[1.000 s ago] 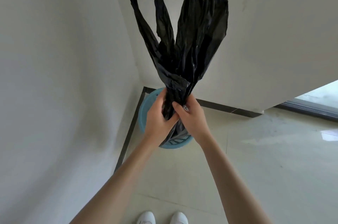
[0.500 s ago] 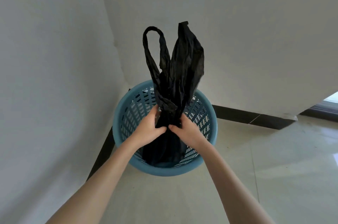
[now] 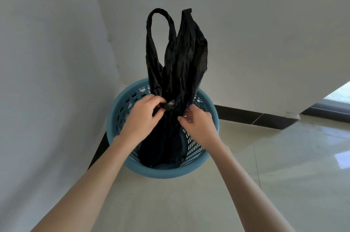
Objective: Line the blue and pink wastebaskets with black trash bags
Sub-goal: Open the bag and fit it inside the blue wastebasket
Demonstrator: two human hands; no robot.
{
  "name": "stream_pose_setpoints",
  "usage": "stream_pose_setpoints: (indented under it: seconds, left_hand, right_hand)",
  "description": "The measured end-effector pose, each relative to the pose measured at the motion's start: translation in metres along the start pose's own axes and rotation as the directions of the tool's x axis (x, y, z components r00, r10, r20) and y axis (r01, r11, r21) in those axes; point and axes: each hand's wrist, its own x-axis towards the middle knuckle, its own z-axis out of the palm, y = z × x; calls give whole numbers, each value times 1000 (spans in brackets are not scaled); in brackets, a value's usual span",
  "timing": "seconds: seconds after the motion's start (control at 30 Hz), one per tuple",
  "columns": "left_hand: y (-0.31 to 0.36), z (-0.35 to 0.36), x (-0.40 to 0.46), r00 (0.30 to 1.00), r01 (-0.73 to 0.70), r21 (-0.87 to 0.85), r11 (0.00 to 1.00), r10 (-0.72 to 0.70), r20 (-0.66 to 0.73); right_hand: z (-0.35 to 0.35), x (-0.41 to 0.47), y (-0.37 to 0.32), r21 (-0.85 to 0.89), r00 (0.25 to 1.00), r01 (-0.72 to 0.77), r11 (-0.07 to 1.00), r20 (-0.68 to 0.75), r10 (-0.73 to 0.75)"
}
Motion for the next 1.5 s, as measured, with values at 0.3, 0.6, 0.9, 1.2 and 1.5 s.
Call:
stream_pose_setpoints:
  seconds: [0.3, 0.6, 0.9, 1.2, 1.5]
  left_hand:
    - [-5, -34, -1, 863, -488, 394, 778, 498, 85]
    - [-27, -58, -1, 916, -400, 564, 722, 337, 217]
    - [4, -33, -12, 960, -269, 583, 767, 162, 229]
    - [21, -26, -34, 856, -471, 303, 829, 346, 383]
    - [9, -48, -48, 910, -395, 379, 837, 300, 286]
  right_hand:
    - [-31, 10, -21, -791, 594, 551, 265, 148, -791]
    - [-41, 16, 8, -930, 748, 310, 198, 110, -654]
    - [-44, -13, 2, -920, 725, 333, 204, 112, -679]
    - [-58, -39, 17, -840, 621, 532, 105, 303, -723]
    - [-58, -63, 13, -889, 621, 432, 152, 171, -765]
